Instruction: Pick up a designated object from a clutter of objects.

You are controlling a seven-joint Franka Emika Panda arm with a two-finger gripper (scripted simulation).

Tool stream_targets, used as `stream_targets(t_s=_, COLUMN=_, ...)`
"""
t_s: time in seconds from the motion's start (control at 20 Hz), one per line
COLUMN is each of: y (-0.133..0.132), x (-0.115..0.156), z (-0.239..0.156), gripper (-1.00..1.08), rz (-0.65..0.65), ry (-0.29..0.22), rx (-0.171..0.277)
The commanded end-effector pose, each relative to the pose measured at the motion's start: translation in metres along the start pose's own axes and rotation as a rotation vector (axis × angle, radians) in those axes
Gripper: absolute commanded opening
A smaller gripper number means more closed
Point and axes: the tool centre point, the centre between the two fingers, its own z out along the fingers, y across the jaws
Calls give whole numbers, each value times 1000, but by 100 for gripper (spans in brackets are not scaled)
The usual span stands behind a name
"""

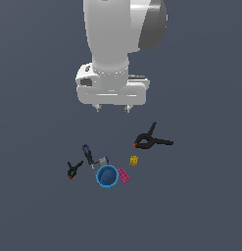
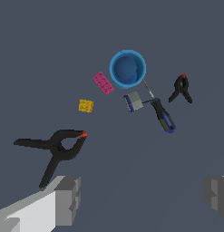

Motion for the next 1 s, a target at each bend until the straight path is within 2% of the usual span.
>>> stream_targets(t_s=0.0, y=0, x=0, z=0, gripper=100, rz=0, ry=0, rx=0)
stream_targets(t_s=0.45, y=-19, x=-4, z=-5, gripper=100, rz=-50, ry=-8, rx=16)
stream_targets(t_s=0.95, y=-11, x=6, z=2, gripper=100, rz=-45, ry=-6, rx=19)
